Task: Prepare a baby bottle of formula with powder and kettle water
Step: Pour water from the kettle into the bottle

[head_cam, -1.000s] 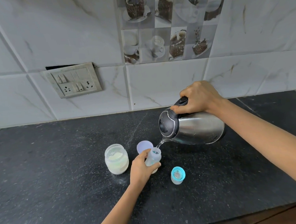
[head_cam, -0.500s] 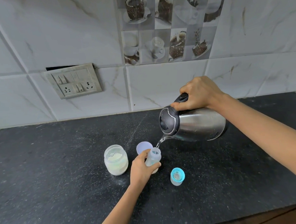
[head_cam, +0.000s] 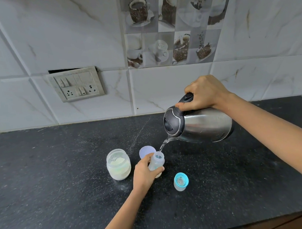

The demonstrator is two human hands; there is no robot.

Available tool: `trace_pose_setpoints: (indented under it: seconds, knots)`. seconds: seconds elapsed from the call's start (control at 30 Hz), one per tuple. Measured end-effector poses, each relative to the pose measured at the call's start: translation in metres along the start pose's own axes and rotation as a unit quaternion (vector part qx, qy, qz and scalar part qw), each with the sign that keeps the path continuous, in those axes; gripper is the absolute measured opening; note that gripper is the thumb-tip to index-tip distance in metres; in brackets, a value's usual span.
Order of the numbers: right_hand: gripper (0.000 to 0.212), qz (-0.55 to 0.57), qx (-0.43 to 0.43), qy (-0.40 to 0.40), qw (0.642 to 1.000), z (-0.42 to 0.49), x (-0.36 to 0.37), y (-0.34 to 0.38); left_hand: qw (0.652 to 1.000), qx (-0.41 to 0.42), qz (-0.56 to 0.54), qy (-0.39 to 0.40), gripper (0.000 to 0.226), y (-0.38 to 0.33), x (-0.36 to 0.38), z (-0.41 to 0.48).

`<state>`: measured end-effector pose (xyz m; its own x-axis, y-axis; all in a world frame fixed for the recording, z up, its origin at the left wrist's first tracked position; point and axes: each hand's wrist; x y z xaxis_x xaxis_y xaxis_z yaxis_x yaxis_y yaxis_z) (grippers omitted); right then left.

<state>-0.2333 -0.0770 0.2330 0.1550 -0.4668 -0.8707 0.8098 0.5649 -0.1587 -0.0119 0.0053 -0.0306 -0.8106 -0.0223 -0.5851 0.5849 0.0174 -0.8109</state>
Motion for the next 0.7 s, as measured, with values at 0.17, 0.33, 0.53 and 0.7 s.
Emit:
trace_pose_setpoints:
  seconds: [0.17,0.33,0.53,0.7]
  knots:
    - [0.065,-0.017,-0.006,0.008,1.000,0.0011,-0.0014,-0.0001,1.000,0.000,-0.004,0.002,0.055,-0.0023,-0.0002,-0.0018]
    - [0.069,-0.011,-0.006,0.002,1.000,-0.0007,-0.0022,0.0024,1.000,-0.007,-0.004,0.001,0.056,-0.0032,0.0012,-0.0033]
    - [0.068,-0.009,-0.008,0.006,1.000,-0.0012,-0.0009,0.0049,1.000,-0.009,0.000,-0.003,0.058,-0.0050,0.0007,-0.0049]
    - [0.067,-0.008,-0.014,-0.001,1.000,-0.0018,-0.0001,0.0087,1.000,-0.011,0.006,-0.005,0.057,-0.0061,0.0001,-0.0077]
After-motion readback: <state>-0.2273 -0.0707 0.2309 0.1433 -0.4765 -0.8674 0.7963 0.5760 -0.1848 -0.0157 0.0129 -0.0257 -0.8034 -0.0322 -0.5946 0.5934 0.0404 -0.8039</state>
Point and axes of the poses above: each hand's wrist, its own z-axis towards the middle knuckle, its own x-axis out of the palm, y = z × x, and after that the axes turned 7 degrees about z, right-handed
